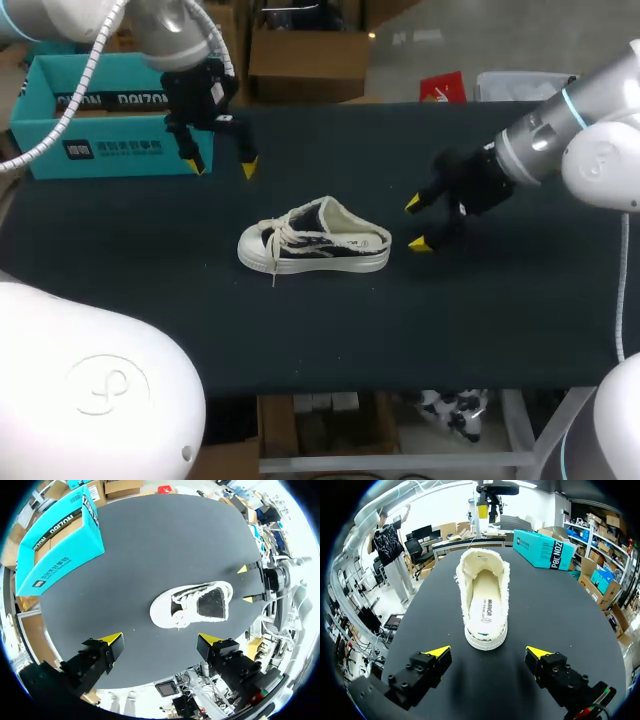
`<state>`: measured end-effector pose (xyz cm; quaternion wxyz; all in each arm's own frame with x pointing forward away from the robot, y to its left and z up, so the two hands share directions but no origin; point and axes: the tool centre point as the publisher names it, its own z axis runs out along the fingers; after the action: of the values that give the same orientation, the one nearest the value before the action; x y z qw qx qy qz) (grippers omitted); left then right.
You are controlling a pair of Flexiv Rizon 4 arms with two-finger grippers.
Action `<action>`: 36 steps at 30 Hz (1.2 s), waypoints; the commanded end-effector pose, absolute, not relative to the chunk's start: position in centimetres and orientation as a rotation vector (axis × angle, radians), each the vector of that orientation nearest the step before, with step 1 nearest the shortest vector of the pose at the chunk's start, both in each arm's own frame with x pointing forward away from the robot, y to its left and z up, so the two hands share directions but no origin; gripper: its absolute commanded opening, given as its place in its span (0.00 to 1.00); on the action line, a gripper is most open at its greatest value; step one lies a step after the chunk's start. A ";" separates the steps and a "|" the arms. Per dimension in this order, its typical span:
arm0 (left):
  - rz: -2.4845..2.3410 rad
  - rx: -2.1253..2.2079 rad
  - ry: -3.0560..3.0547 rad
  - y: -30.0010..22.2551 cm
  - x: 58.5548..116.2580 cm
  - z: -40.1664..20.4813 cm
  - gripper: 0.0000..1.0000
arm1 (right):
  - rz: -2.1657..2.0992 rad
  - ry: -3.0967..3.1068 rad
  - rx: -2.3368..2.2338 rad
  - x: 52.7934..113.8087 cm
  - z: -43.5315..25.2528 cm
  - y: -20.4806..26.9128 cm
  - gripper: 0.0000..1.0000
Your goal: Open the shoe tongue, take the insole out of the shoe, put the insole back into the shoe, and pack the shoe into the shoebox
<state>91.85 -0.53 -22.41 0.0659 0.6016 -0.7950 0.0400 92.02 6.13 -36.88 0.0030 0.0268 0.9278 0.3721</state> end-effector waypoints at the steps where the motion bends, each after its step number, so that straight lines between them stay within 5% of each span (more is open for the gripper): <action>1: 0.003 1.916 -2.433 -1.2 91.8 -22.1 1.00 | 1.190 2.866 0.092 91.4 -38.0 6.9 1.00; 36: 0.123 2.223 -2.212 -7.5 87.3 -26.7 1.00 | 1.449 2.711 0.194 91.2 -42.3 12.2 1.00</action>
<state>86.70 -7.51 -26.17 -0.0050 0.7093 -0.7036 0.0425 91.62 12.06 -42.04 0.0223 0.0573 0.8790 0.4728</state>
